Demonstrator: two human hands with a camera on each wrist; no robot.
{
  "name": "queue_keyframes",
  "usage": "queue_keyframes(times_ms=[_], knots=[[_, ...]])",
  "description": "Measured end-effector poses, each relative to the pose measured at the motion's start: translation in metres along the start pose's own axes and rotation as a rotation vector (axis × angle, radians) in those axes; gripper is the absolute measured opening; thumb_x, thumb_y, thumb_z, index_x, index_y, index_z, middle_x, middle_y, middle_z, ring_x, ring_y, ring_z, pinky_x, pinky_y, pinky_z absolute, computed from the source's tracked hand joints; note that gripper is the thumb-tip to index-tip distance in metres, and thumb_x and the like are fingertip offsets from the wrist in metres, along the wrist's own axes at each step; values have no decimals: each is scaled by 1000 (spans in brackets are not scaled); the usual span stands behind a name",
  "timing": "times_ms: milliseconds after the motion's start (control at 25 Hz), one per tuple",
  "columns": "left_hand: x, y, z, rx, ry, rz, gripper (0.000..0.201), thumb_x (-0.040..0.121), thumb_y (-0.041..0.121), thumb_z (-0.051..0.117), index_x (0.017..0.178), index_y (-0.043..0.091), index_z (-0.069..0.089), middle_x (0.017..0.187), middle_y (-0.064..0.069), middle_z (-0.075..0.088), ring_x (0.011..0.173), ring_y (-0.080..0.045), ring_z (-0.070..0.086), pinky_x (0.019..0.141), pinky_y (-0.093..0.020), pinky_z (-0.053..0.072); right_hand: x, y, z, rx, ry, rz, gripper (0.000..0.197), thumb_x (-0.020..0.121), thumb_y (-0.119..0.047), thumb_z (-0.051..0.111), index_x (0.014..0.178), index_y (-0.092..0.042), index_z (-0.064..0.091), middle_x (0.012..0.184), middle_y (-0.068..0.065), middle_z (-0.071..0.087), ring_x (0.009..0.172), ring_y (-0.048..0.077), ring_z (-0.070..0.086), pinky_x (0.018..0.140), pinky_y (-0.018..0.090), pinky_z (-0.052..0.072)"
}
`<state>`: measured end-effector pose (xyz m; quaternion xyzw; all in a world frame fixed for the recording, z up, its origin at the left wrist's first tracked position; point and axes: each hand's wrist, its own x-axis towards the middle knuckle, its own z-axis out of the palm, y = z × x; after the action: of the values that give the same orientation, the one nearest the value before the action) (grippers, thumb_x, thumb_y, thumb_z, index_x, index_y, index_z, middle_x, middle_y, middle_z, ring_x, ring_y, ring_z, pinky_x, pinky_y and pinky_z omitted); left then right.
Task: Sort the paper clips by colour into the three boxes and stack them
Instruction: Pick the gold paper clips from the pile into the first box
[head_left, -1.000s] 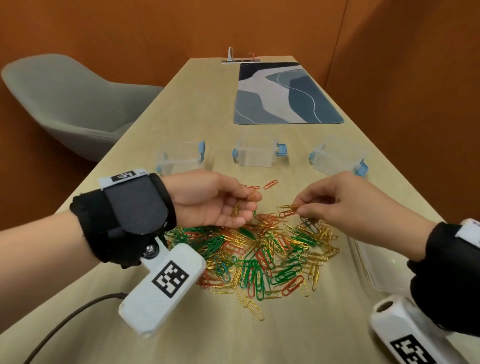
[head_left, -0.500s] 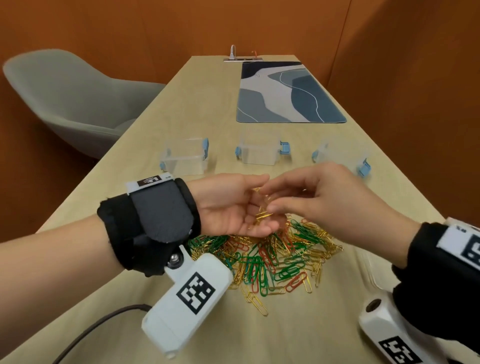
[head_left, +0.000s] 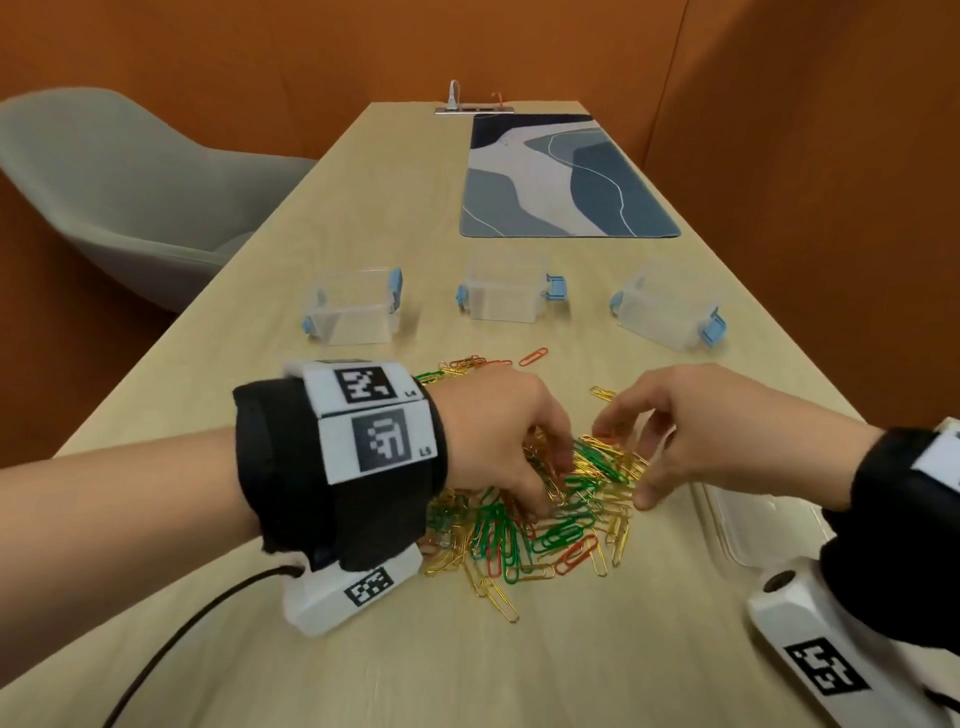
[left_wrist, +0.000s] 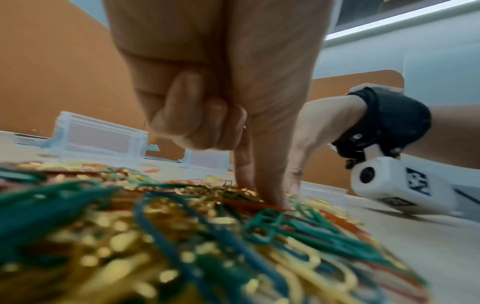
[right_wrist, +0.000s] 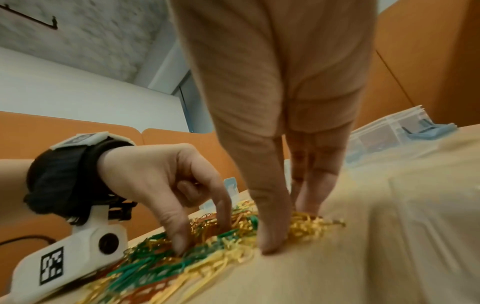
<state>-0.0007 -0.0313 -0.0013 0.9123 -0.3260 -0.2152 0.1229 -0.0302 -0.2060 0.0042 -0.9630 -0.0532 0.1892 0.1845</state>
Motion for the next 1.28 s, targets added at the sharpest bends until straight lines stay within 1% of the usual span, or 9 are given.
queue_keyframes(times_ms=[120, 200, 280, 400, 520, 640, 800, 1000, 1280], knots=[[-1, -9, -4, 48, 103, -69, 19, 75, 34, 73, 93, 27, 74, 72, 15, 54, 69, -1, 50, 55, -9, 33, 2, 0, 1, 55, 43, -25, 22, 70, -19, 80, 85, -32, 70, 68, -15, 63, 62, -2, 56, 51, 5, 40], [-3, -11, -8, -18, 179, -99, 15, 76, 33, 73, 86, 23, 74, 52, 15, 44, 52, 6, 47, 45, -10, 29, 1, -1, 0, 73, 103, -33, 15, 72, -24, 78, 80, -33, 68, 73, -14, 64, 64, -2, 56, 51, 6, 40], [-3, -6, -11, -71, 228, -81, 15, 74, 34, 74, 87, 26, 72, 44, 13, 36, 44, 10, 44, 43, -10, 30, -1, -1, -1, 46, 116, -21, 29, 65, -37, 81, 87, -35, 62, 84, -14, 62, 71, -1, 54, 56, 12, 38], [7, 10, -6, -20, 181, -13, 26, 73, 39, 74, 98, 33, 70, 50, 18, 39, 56, 4, 46, 53, -11, 30, -4, -4, 1, -35, 27, 24, 54, 53, -42, 86, 99, -34, 60, 92, -13, 59, 81, 3, 55, 63, 17, 43], [16, 13, -3, 102, 140, -45, 26, 77, 32, 72, 102, 27, 71, 69, 16, 46, 72, -5, 47, 64, -20, 37, -3, -5, 4, -36, 24, 35, 45, 55, -33, 87, 92, -30, 64, 85, -11, 60, 75, 6, 57, 63, 20, 45], [12, 4, -8, 135, 162, -125, 19, 79, 28, 71, 97, 21, 73, 67, 14, 48, 63, -5, 46, 51, -12, 30, -4, -5, 3, 1, 43, 38, 39, 59, -33, 86, 92, -30, 65, 86, -11, 61, 72, 4, 56, 59, 16, 41], [4, 3, -12, -5, 214, -126, 36, 71, 41, 76, 103, 27, 68, 66, 13, 44, 63, -3, 47, 46, -8, 27, -6, -6, 2, -53, 14, 22, 70, 51, -45, 86, 115, -33, 58, 99, -15, 54, 87, 6, 53, 68, 17, 41], [20, 13, -3, 36, 133, -43, 30, 77, 36, 72, 106, 31, 69, 70, 15, 43, 74, -5, 45, 68, -21, 40, -3, -8, 5, 0, 45, 12, 28, 61, -26, 85, 84, -23, 69, 74, -9, 64, 67, 4, 57, 60, 15, 44], [7, -5, -13, -101, 120, -155, 12, 81, 34, 68, 86, 25, 72, 57, 16, 50, 55, -1, 44, 50, -10, 32, -3, -4, 2, 85, 143, -13, 19, 74, -24, 76, 93, -21, 73, 77, -14, 65, 72, 2, 59, 63, 12, 46]])
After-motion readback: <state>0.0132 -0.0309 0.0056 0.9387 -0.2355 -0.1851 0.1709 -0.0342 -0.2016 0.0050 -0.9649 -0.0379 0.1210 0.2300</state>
